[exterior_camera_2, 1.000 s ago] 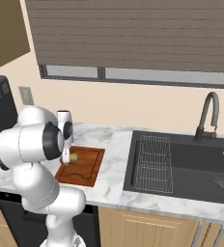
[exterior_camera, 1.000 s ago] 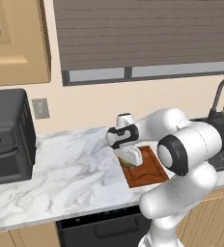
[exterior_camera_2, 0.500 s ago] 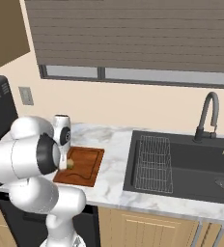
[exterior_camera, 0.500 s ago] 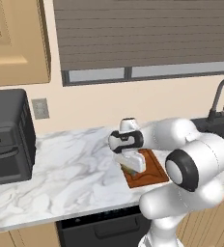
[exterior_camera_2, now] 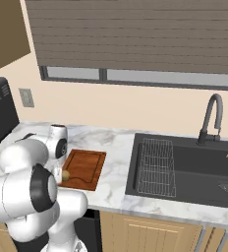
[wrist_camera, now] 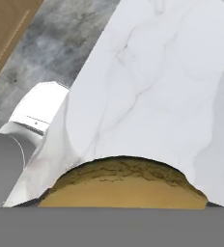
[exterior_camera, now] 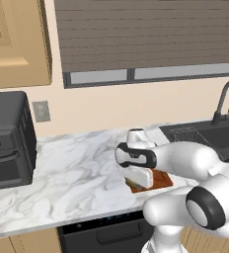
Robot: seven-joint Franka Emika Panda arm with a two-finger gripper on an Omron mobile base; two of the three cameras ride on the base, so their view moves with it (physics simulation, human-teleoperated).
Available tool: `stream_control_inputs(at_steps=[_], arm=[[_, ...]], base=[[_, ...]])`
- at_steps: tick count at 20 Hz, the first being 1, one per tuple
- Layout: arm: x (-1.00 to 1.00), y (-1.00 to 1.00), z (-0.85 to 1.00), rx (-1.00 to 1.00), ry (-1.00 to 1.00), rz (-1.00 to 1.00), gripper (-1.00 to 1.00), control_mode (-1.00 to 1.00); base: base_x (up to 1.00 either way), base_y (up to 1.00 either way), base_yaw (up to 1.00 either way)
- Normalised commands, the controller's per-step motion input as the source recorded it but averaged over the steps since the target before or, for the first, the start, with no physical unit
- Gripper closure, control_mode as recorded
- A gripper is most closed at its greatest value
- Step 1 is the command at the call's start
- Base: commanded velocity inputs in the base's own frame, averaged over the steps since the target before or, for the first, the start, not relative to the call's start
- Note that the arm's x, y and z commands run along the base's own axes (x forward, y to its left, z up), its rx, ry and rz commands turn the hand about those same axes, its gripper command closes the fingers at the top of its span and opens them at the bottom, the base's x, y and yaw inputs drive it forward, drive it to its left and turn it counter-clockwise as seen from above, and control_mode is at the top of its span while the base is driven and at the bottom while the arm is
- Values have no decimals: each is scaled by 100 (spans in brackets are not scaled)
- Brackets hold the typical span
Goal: Pick up the sponge from the counter and clean the cutting board by briefly scrubbing or pressing down on the cutting board. Once finished, release the sponge.
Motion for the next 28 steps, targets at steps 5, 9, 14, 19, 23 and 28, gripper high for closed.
stream_control_inputs(at_steps=[5, 9, 14, 19, 23, 28], arm=[[-81, 2, -25, 3, 3, 0, 100, -100], [2, 16, 31, -1, -1, 0, 100, -100], [57, 42, 56, -2, 0, 0, 100, -100], [88, 56, 19, 0, 9, 0, 100, -100], [93, 54, -8, 0, 24, 0, 100, -100], [86, 46, -15, 0, 23, 0, 100, -100]], base=[[0, 0, 0], [0, 0, 0], [0, 0, 0], [0, 0, 0], [0, 0, 0], [0, 0, 0]])
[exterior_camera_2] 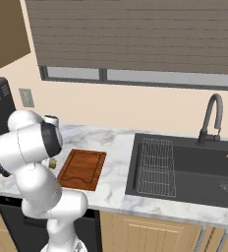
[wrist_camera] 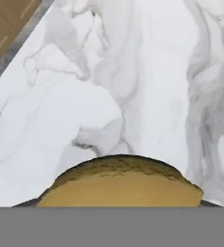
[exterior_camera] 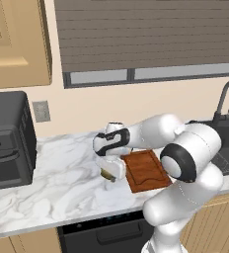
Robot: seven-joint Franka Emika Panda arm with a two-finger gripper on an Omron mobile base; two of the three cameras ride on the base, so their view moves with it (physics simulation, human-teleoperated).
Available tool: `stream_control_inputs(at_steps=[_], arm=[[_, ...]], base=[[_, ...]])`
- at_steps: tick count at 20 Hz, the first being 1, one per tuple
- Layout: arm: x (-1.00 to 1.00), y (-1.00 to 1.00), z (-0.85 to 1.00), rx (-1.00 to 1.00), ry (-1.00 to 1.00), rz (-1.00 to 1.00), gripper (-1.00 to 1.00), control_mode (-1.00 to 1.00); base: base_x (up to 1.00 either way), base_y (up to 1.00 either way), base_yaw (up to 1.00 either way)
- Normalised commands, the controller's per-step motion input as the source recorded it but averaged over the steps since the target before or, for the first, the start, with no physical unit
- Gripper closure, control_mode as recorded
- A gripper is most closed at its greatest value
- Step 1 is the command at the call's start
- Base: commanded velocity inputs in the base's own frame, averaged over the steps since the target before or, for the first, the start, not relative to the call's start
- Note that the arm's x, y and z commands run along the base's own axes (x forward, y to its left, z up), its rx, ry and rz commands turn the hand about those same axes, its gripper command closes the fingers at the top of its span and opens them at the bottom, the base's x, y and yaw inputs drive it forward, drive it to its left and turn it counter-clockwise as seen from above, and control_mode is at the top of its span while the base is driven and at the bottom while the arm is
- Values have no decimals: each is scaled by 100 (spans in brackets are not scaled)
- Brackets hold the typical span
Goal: Pick up the sponge from the counter and clean the cutting board by briefly scrubbing or pressing down on the cutting board. Once finished, release the sponge.
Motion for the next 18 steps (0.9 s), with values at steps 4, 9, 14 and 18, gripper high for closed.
stream_control_inputs(at_steps=[4, 9, 14, 18], arm=[[62, 59, -24, 0, 27, 1, -100, -100], [12, 28, -15, 0, 12, 1, -100, -100], [-29, 1, 5, 0, -5, 0, -100, -100], [-38, -1, 33, 0, -20, 0, -100, -100]], base=[[0, 0, 0], [0, 0, 0], [0, 0, 0], [0, 0, 0]])
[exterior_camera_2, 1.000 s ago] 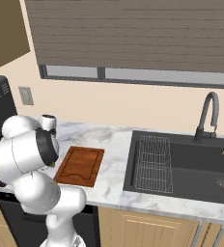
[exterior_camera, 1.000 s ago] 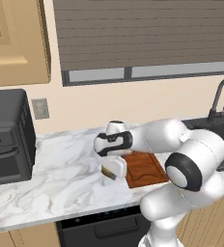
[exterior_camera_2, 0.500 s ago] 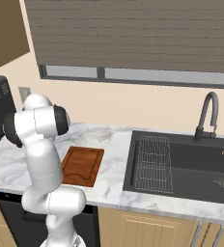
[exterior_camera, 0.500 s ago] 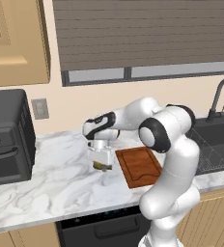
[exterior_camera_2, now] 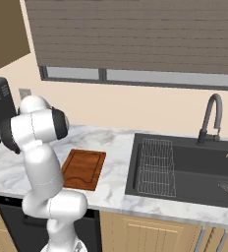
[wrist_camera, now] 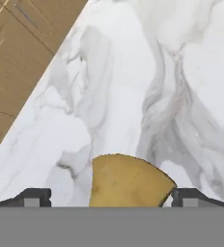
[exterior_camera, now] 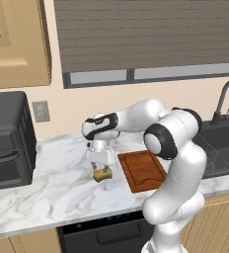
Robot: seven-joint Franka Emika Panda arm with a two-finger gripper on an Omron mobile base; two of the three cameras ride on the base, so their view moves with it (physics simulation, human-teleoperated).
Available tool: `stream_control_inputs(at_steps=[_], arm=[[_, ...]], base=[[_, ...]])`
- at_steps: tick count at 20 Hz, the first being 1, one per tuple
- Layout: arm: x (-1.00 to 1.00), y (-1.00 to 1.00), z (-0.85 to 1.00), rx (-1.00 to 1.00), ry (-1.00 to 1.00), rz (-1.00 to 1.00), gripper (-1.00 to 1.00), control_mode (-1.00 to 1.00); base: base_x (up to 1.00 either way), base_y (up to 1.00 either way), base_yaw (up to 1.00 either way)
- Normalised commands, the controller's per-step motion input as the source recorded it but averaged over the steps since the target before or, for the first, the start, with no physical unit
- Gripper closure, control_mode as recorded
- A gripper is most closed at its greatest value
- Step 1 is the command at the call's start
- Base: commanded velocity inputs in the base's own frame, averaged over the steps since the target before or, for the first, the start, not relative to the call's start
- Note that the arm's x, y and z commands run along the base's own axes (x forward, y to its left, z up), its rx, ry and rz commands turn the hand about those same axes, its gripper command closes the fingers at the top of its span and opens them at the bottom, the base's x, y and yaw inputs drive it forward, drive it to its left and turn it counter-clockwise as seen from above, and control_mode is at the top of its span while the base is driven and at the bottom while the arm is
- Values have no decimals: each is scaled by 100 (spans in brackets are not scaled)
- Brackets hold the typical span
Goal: Pick up the sponge from the counter and clean the cutting board by briefly scrubbing or pressing down on the cutting board. Once finished, release the sponge.
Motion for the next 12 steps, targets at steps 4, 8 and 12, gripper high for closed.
stream_control_inputs(at_steps=[4, 8, 12], arm=[[-38, -11, 63, 0, -31, 0, -100, -100], [-51, -14, 62, 0, -34, -1, -100, -100], [-55, -23, 71, 0, -32, -2, -100, -100]], base=[[0, 0, 0], [0, 0, 0], [0, 0, 0]])
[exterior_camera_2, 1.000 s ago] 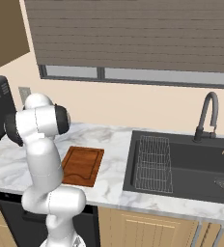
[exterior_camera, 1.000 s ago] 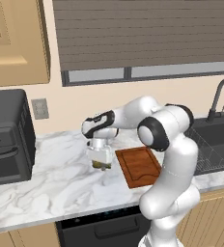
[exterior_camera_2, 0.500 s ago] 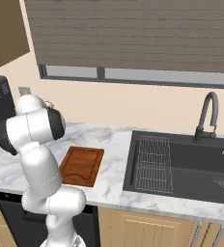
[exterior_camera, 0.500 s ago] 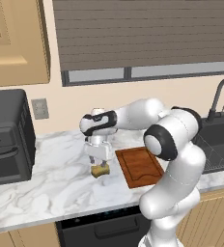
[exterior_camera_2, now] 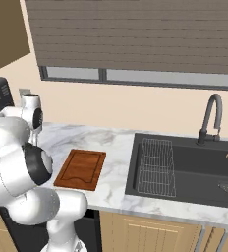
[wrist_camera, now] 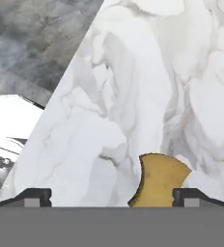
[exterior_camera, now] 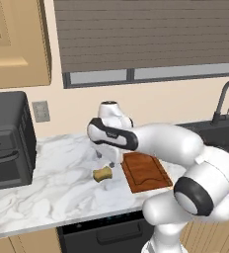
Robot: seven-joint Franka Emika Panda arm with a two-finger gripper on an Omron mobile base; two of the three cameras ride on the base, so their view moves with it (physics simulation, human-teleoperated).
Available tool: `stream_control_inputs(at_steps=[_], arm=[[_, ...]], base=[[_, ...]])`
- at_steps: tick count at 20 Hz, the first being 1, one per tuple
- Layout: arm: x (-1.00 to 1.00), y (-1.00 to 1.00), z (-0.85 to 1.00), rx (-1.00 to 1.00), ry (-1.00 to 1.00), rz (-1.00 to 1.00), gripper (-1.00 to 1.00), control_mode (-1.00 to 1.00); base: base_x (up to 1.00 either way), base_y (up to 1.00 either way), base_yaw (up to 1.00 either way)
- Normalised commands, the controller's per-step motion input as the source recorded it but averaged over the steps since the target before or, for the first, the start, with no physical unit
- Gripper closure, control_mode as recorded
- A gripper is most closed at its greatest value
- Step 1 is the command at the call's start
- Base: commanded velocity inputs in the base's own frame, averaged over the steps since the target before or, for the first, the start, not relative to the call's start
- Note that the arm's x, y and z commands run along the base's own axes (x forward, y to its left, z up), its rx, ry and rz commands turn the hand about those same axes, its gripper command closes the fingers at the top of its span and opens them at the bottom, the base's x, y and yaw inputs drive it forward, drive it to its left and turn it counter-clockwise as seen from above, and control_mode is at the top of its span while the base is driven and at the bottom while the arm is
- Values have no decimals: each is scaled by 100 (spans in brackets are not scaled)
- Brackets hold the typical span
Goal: Pick up the sponge from the counter and clean the cutting board by briefly scrubbing or pressing down on the cutting board. Once finished, release the sponge.
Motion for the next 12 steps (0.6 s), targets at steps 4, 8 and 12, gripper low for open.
stream_control_inputs(at_steps=[4, 8, 12], arm=[[-43, -32, 75, 0, -30, -4, -100, -100], [-31, -36, 74, 0, -22, -5, -100, -100], [-17, -39, 77, 0, -18, -4, -100, -100]], base=[[0, 0, 0], [0, 0, 0], [0, 0, 0]])
